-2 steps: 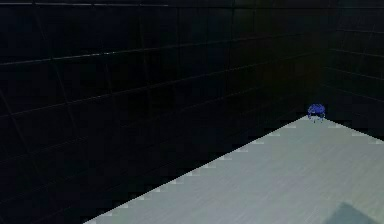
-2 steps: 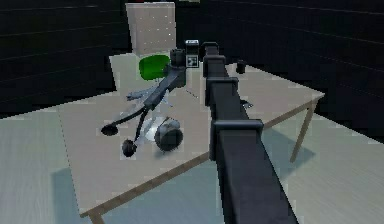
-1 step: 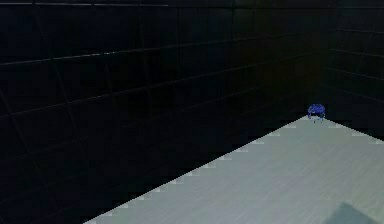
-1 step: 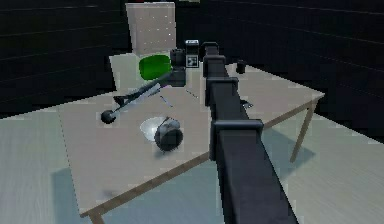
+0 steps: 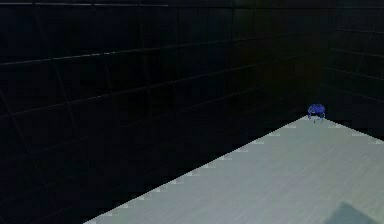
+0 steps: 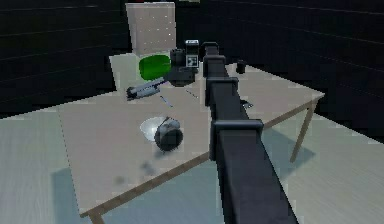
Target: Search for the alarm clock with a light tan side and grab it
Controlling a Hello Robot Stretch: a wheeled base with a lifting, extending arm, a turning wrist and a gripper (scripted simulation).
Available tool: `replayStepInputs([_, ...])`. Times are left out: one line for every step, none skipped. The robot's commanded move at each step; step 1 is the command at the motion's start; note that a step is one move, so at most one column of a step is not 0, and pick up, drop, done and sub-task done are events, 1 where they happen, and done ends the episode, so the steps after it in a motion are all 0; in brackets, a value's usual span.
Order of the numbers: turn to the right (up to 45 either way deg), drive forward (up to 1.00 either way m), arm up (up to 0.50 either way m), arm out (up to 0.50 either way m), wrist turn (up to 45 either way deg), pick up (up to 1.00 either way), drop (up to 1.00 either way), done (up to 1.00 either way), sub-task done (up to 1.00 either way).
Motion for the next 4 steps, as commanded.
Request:
replayStepInputs([0.0,0.0,0.0,0.0,9.0,0.0,0.0,0.0,0.0])
replayStepInputs([0.0,0.0,-0.3,0.0,0.0,0.0,0.0,0.0,0.0])
replayStepInputs([0.0,0.0,0.0,0.0,0.0,1.0,0.0,0.0,0.0])
replayStepInputs([0.0,0.0,0.1,0.0,0.0,0.0,0.0,0.0,0.0])
